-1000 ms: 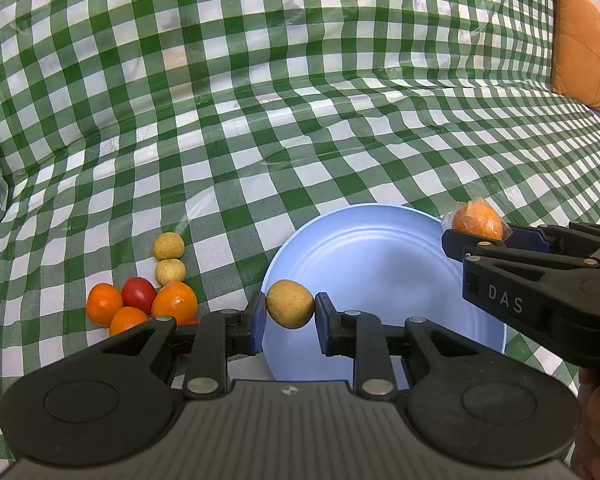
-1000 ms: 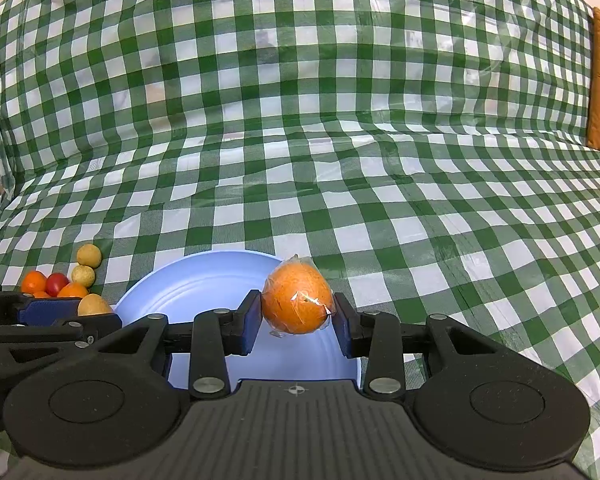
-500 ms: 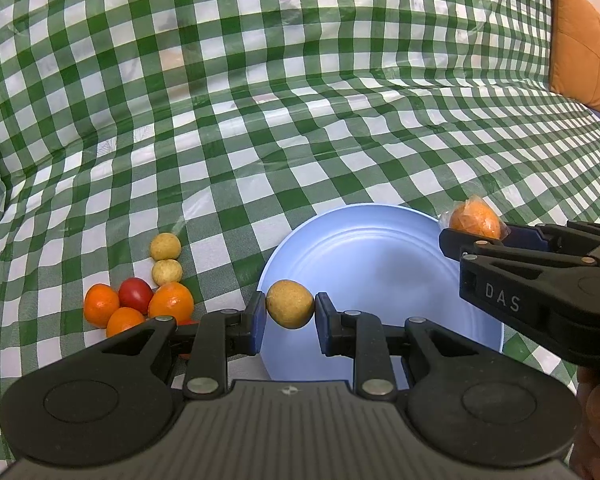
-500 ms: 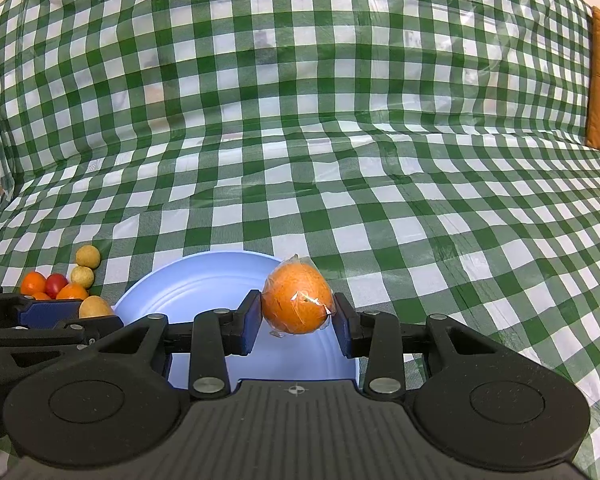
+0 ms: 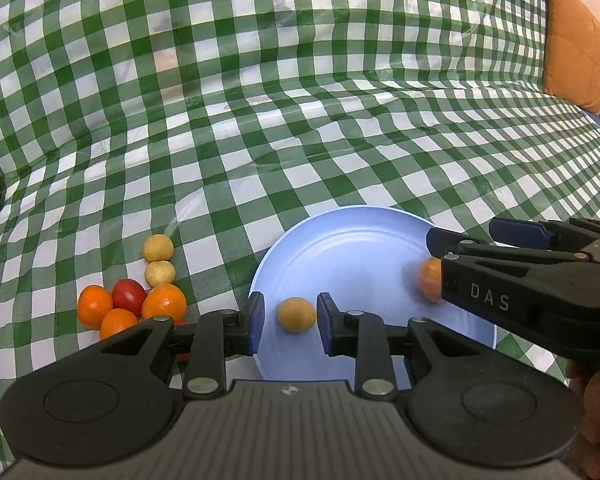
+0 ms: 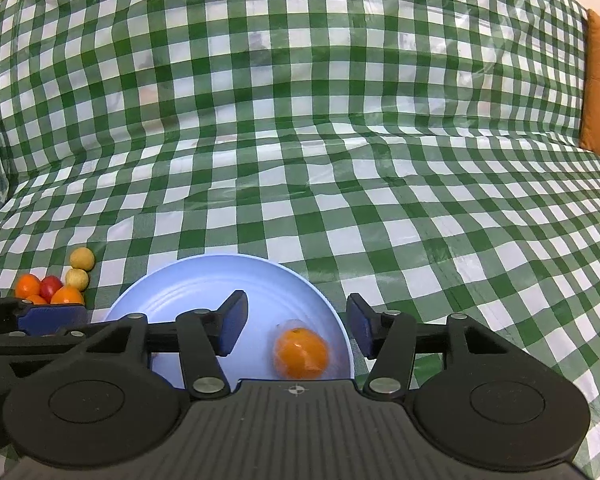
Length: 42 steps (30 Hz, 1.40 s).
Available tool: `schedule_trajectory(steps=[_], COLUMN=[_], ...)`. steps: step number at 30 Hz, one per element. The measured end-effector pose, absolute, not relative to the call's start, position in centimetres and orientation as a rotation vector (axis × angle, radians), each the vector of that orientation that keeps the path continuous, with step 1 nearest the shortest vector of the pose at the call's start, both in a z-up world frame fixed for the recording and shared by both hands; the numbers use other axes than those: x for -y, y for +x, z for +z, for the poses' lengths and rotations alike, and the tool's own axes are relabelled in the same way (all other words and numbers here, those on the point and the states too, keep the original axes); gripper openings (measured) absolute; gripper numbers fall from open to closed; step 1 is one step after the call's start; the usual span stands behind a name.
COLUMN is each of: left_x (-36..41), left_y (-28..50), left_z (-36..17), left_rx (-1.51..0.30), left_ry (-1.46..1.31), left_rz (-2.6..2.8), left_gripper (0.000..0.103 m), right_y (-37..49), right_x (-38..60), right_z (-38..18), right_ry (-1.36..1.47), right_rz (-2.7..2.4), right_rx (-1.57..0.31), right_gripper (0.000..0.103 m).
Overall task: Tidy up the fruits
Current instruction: 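Move both open grippers back to the fruit pile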
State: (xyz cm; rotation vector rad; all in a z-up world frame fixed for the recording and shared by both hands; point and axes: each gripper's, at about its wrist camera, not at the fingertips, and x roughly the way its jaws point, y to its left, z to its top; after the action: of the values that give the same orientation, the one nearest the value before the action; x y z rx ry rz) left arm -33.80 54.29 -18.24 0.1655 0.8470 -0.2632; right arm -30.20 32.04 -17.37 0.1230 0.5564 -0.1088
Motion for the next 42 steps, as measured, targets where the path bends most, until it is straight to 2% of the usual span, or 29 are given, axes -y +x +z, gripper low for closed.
schedule_trajectory(steps=[8, 11, 15, 21, 31, 42], left_x=[-52.3, -52.1, -53.2, -59.4, -65.6, -65.3], left_y=[-31.3, -30.2, -28.6, -25.7, -23.4, -24.8], left_z=[-17.0, -16.5, -15.8, -14.3, -15.9, -18.4], left_rx=[-0.841, -0.839, -0.839, -0.84, -0.943, -1.046], left_ry=[0.148, 0.135, 0.106, -0.01, -0.137, -0.249], left_rz=[-0.24, -0.226, -0.194, -0.058, 0.009, -0.046], left_gripper=[0.032, 0.031, 0.031, 0.029, 0.029, 0.03], right_y=[-30.3, -30.1, -29.9, -29.6, -28.2, -27.1], right_x=[-33.0, -33.5, -34.3, -35.8, -40.0, -45.4], right_z=[-17.0, -16.7, -16.1, -15.5, -16.6, -17.6], right_ry=[0.103, 0.1, 0.107, 0.11, 0.074, 0.003], right_rz=[-0.101, -0.091, -0.064, -0.018, 0.17, 0.279], right_rx=[-0.542, -0.537, -0.526, -0.498, -0.502, -0.549], right_gripper=[0.057, 0.051, 0.038, 0.031, 0.031, 0.031])
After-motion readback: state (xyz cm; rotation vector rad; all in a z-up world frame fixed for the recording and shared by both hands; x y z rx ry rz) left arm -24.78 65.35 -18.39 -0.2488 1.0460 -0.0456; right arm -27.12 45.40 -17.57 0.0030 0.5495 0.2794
